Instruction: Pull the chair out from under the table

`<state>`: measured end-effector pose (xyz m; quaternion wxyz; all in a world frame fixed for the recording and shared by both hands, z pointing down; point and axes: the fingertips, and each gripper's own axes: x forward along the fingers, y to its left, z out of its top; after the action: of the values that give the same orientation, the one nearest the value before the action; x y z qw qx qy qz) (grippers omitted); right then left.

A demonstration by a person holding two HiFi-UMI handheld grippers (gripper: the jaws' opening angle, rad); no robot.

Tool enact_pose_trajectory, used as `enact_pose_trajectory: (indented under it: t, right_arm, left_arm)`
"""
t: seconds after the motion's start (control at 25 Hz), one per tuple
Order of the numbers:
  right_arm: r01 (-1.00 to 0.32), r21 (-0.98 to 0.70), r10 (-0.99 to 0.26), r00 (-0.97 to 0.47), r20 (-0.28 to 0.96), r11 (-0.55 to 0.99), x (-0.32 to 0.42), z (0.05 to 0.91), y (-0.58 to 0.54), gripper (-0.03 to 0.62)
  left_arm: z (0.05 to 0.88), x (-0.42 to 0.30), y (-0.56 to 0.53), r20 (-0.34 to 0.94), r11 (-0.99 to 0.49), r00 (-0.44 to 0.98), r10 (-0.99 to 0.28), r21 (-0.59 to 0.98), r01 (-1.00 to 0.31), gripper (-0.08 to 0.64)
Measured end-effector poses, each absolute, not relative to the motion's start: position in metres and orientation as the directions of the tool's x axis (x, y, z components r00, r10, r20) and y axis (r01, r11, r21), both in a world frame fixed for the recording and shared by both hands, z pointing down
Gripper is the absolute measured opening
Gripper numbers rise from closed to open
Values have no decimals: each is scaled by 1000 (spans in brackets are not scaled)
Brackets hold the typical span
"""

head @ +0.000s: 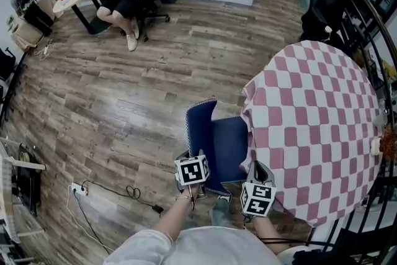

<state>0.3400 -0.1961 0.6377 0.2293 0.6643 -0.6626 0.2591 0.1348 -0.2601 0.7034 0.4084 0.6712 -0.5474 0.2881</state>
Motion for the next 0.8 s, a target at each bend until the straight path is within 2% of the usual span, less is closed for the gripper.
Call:
enact_pose_trajectory:
  t: [0.8]
  right_arm:
    - [-995,-29,-781,53,622,-90,327,605,-193,18]
  left_arm:
    - [695,121,-253,823,-106,295,-485,279,-954,94]
